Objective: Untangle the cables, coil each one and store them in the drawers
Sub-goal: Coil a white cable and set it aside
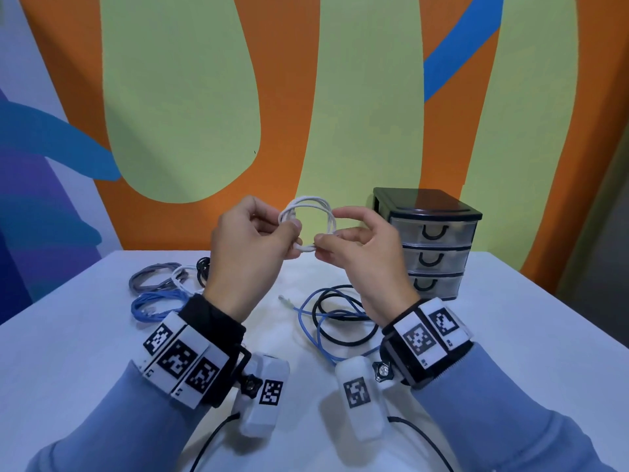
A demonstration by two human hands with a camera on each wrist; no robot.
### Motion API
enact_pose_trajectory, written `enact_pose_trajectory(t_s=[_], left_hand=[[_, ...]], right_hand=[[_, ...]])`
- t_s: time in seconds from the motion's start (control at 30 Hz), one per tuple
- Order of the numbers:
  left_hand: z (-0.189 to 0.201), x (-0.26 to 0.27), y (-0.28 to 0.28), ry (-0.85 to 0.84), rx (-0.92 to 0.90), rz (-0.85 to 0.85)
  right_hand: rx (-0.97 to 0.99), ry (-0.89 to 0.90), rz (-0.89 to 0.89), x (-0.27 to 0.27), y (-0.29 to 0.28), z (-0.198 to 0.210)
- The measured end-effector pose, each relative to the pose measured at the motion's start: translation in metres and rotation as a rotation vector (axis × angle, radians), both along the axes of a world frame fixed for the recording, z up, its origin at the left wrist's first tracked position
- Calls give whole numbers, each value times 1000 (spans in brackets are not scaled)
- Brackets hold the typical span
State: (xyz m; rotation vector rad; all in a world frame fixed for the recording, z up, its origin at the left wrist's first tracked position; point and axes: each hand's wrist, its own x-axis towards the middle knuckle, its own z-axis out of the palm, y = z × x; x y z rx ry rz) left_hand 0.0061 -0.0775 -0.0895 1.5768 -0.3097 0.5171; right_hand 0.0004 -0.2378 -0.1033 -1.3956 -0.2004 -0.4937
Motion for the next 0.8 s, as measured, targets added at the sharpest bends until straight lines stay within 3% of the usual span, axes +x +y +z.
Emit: enact_pose_trajectory(t_s=[0.37,0.6,0.8], left_hand=[[7,-6,1,-14,-20,-17],[5,-3,3,-16,-54,-59],[1,-1,4,-27,12,-61]], right_hand=[[-327,-217,-204,-14,5,9],[-336,-93,-222,-8,-2,6],[-275,-28,-125,-6,-4,3]])
